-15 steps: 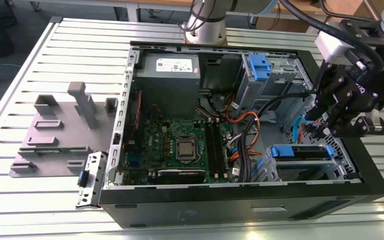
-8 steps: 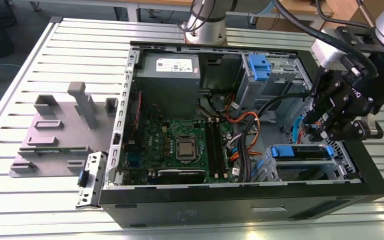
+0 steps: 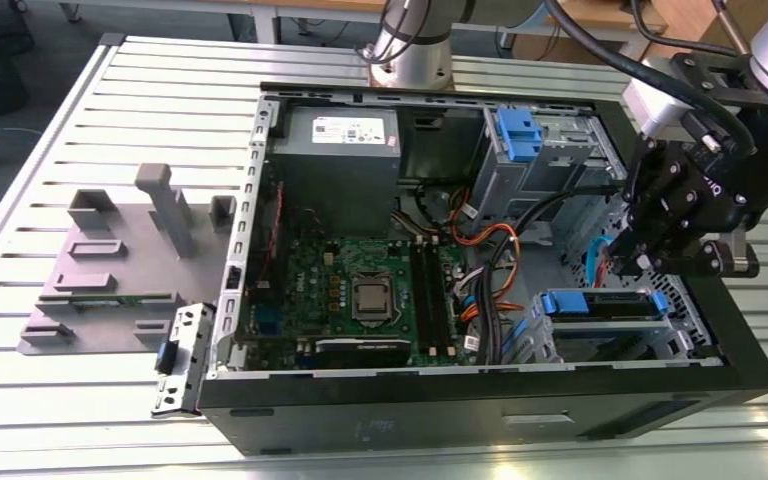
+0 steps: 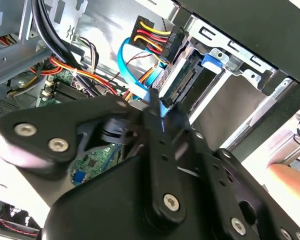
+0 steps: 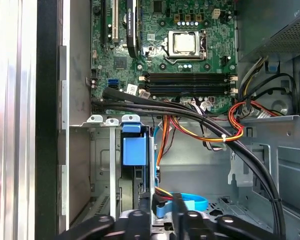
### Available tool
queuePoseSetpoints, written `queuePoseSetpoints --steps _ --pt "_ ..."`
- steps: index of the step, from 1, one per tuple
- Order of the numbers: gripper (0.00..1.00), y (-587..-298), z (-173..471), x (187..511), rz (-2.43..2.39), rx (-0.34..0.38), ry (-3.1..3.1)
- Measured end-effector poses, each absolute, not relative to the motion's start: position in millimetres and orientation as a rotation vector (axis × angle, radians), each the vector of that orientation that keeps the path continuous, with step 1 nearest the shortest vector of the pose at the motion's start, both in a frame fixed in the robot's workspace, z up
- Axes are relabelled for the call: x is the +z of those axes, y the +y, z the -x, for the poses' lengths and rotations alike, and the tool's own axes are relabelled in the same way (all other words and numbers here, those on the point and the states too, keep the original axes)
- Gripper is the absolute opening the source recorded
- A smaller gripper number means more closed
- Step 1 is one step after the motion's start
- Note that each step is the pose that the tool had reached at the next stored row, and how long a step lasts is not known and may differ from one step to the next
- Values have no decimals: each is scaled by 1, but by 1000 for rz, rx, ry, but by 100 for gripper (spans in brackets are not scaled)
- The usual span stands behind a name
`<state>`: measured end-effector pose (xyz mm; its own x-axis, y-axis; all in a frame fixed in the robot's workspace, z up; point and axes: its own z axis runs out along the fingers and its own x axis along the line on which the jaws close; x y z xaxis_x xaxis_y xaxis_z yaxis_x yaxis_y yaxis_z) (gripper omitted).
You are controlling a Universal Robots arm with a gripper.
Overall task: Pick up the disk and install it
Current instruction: 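Insert the first disk wire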
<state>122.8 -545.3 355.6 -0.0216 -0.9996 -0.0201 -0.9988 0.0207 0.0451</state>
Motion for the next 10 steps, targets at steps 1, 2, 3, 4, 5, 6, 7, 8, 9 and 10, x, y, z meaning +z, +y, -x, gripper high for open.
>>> queuePoseSetpoints --steps 1,2,3,4,5,6,7,8,9,10 --pt "28 -545 -123 356 -2185 -72 -2232" --pt "22 -545 -123 356 -2185 -72 -2232" --pt "16 -545 -123 356 -2185 -72 -2232" --pt "16 -545 -123 356 -2185 -72 -2232" --pt "16 -545 -123 355 -2185 -72 -2232" --pt "16 -545 -123 355 -2185 -72 -2232" --pt "16 -545 -123 355 -2185 -72 -2232" --pt "16 -545 -123 355 -2185 -72 -2232" --pt "16 -545 -123 355 -2185 -72 -2232" --pt "16 -545 -123 355 -2185 -73 -2232"
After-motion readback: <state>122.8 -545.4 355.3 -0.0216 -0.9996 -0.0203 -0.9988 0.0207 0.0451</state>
